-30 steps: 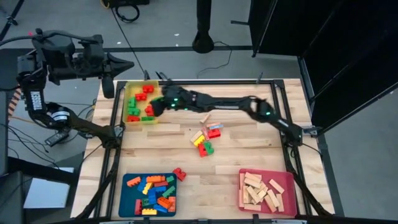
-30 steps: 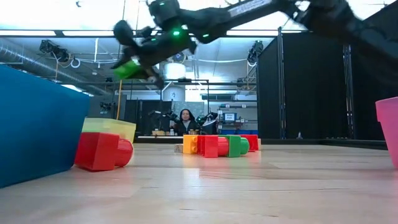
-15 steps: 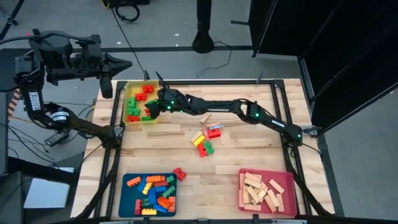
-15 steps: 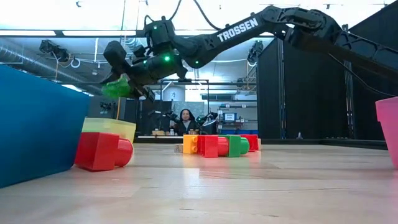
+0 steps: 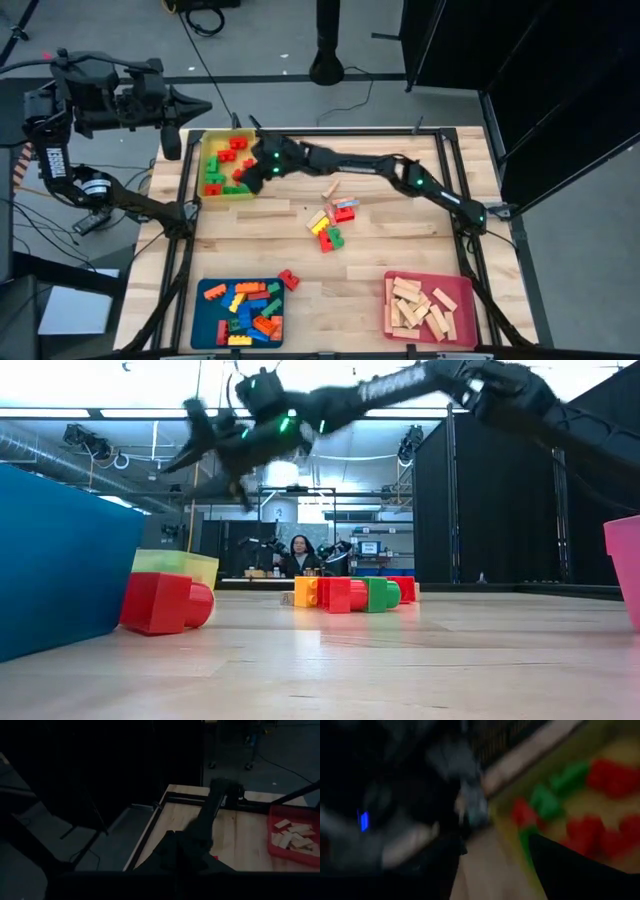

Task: Sort blocks by size
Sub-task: Put the round green game piece into the yellow bin, then put the round orange game piece into the yellow bin

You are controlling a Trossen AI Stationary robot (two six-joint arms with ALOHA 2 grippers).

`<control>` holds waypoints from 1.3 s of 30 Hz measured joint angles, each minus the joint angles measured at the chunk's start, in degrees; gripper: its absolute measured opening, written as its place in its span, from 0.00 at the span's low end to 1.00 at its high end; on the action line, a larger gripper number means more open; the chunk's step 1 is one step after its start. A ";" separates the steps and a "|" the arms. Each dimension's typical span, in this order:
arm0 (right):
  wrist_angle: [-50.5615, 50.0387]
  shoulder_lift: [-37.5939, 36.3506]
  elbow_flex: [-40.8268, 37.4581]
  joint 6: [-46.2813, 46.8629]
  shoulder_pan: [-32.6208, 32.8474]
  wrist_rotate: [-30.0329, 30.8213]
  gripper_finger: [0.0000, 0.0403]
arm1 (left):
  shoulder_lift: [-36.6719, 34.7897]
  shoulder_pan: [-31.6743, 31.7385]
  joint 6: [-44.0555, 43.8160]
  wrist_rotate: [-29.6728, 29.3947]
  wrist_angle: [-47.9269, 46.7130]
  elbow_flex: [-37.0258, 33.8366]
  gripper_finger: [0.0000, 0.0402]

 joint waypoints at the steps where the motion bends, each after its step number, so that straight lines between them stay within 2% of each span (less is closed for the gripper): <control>1: -6.67 -1.66 0.94 -2.87 0.05 -1.72 0.60 | -0.04 0.02 0.00 0.00 -0.22 0.00 0.01; 4: -29.82 -7.72 2.89 -14.52 0.83 -1.36 0.56 | -0.18 0.00 0.00 0.00 -1.26 0.00 0.01; 9: -65.98 -11.98 2.63 -31.04 5.35 9.31 0.52 | -0.24 0.02 -0.02 0.00 -2.65 0.00 0.01; 12: -80.77 -12.53 1.89 -36.95 8.64 13.89 0.52 | -0.28 0.00 0.15 0.02 -3.63 0.00 0.01; 16: -79.75 -13.39 -4.19 -40.30 11.57 13.20 0.54 | -0.93 0.01 0.22 0.00 -4.47 -0.07 0.01; 20: -78.43 -13.91 -9.11 -40.89 12.46 17.92 0.57 | -1.44 0.00 0.26 0.00 -4.63 -0.04 0.01; 29: -71.29 -13.87 -19.39 -40.86 12.08 13.92 0.63 | -1.81 0.02 0.35 0.00 -5.05 -0.04 0.01; 34: -67.87 -13.97 -25.08 -40.75 12.43 14.35 0.62 | -2.03 0.02 0.39 -0.50 -5.05 -0.04 0.01; 39: -63.94 -14.49 -28.21 -39.15 11.95 14.73 0.55 | -2.12 0.02 0.42 -1.32 -5.05 -0.04 0.01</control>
